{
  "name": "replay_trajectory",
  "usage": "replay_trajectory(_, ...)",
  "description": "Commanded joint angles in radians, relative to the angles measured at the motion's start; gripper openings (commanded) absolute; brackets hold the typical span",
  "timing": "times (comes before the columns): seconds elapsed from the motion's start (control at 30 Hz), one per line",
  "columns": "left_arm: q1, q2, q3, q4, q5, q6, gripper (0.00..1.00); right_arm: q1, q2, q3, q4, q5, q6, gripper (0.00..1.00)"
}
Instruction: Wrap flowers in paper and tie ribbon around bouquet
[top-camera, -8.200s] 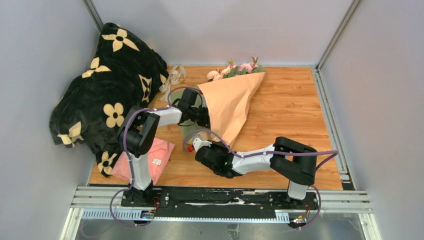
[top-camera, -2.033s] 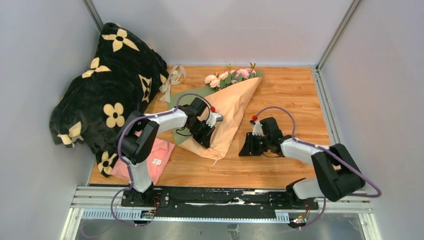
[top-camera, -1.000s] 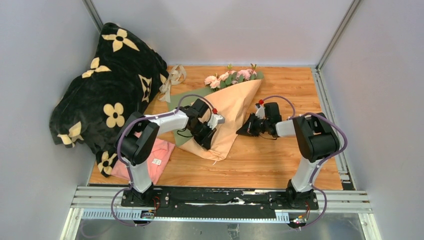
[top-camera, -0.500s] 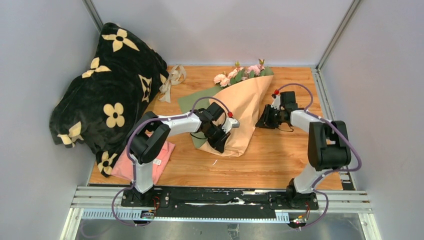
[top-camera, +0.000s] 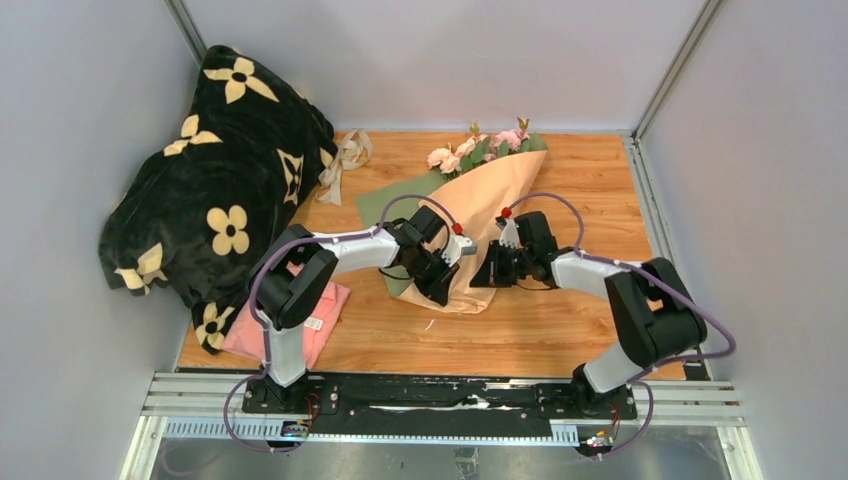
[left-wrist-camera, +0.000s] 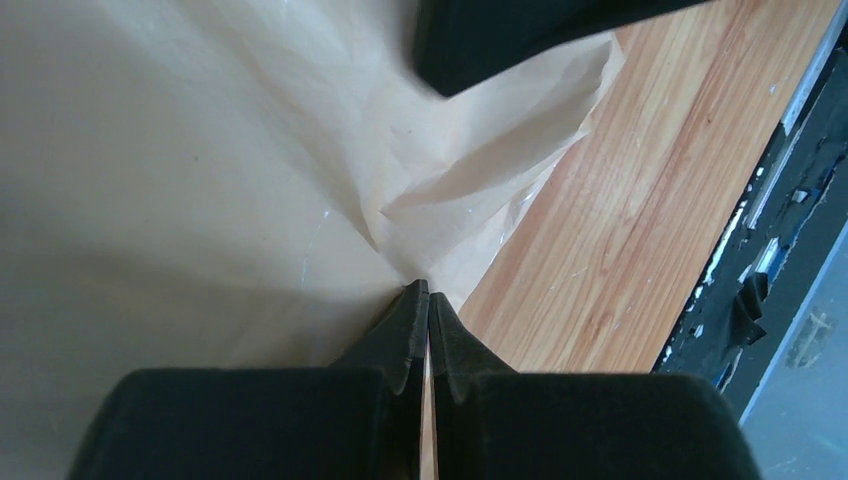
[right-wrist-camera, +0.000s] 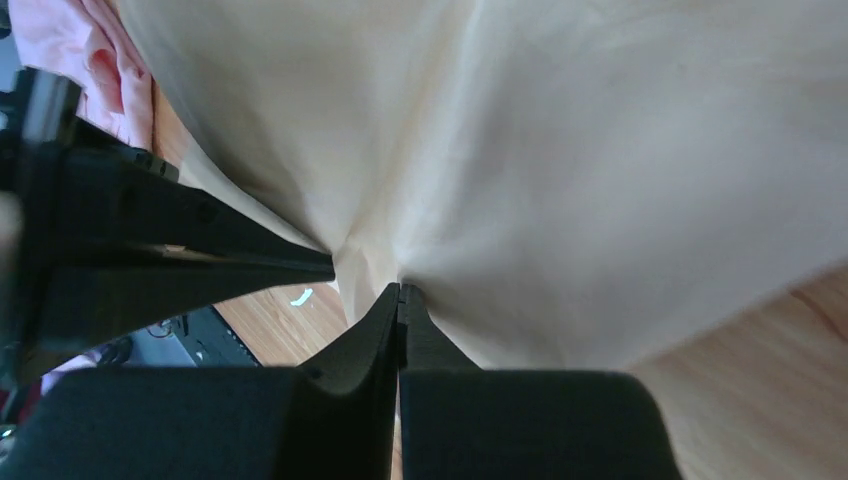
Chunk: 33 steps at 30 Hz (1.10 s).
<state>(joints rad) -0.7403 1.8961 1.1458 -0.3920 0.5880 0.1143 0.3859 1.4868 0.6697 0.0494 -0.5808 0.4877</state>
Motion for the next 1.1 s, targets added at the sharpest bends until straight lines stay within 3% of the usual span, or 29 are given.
replay_trajectory(0.0, 0.033, -0.055, -0.041, 0.089, 0.012, -0.042, 0.03, 0.035, 0.09, 0.012, 0.23, -0.139, 0.095, 0.0)
replay_trajectory(0.23, 0.056, -0.071, -0.046, 0.129, 0.018, -0.101, 0.06, 0.057, 0.248, 0.033, 0.23, -0.037, 0.078, 0.0)
replay_trajectory(0.3, 0.068, -0.1, -0.021, 0.083, 0.019, -0.1, 0.15, 0.057, 0.301, 0.019, 0.222, 0.009, 0.083, 0.0)
replay_trajectory(0.37, 0.119, -0.152, 0.009, 0.029, 0.046, -0.123, 0.31, 0.057, 0.335, -0.006, 0.226, 0.042, 0.089, 0.0)
replay_trajectory(0.47, 0.289, -0.234, 0.007, -0.037, 0.039, -0.256, 0.59, 0.059, 0.352, -0.032, 0.228, 0.067, 0.084, 0.0)
replay_trajectory(0.57, 0.465, -0.269, -0.065, -0.056, -0.018, -0.373, 0.74, 0.067, 0.339, -0.037, 0.212, 0.077, 0.07, 0.0)
replay_trajectory(0.7, 0.585, -0.256, -0.202, 0.006, -0.033, -0.445, 0.81, 0.082, 0.321, -0.011, 0.148, 0.102, 0.034, 0.0)
replay_trajectory(0.97, 0.584, -0.152, -0.3, 0.141, 0.032, -0.513, 0.83, 0.108, 0.308, 0.017, 0.111, 0.112, 0.02, 0.0)
replay_trajectory(1.07, 0.567, -0.097, -0.308, 0.162, 0.037, -0.521, 0.79, 0.121, 0.301, 0.029, 0.093, 0.117, 0.009, 0.0)
